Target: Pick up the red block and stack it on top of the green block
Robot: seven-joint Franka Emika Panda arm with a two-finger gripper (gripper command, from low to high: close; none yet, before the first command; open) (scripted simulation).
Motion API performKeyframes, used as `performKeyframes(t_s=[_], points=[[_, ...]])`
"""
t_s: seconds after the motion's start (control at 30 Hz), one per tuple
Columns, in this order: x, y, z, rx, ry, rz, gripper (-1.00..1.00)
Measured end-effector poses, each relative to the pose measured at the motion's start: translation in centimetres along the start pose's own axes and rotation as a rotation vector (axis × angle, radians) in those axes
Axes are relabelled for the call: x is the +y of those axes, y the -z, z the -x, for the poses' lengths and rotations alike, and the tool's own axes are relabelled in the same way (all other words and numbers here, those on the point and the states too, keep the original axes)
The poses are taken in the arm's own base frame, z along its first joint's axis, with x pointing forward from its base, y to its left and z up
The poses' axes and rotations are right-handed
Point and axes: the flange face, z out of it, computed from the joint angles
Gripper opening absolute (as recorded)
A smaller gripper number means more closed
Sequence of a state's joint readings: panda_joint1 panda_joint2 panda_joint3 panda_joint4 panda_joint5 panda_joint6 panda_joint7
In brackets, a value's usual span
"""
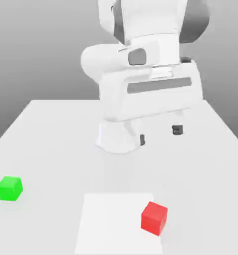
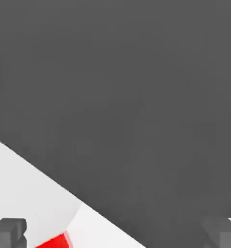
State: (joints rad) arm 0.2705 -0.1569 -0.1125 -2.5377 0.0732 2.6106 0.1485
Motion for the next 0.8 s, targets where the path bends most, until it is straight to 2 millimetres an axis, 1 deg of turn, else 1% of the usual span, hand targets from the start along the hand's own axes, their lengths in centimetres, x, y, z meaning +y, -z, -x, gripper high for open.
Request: performKeyframes(t_s=[0.13, 0.2, 0.27, 0.4, 0.43, 0.6, 0.63, 0.7, 0.8], points=[[-0.7, -7.5, 3.6, -0.124, 0.173, 0.036, 0.00], [-0.5, -10.9, 5.7, -0.185, 0.255, 0.055, 0.00], [-0.1, -13.6, 6.9, -0.216, 0.294, 0.065, 0.00], [0.4, -18.1, 8.1, -0.226, 0.306, 0.068, 0.00], [0.5, -19.0, 8.4, -0.227, 0.306, 0.068, -1.00], [0.5, -19.0, 8.4, -0.229, 0.306, 0.068, -1.00], [0.6, -19.4, 8.5, -0.229, 0.306, 0.068, -1.00], [0.5, -18.4, 8.2, -0.228, 0.307, 0.069, -1.00], [0.1, -15.4, 7.5, -0.228, 0.307, 0.068, -1.00]])
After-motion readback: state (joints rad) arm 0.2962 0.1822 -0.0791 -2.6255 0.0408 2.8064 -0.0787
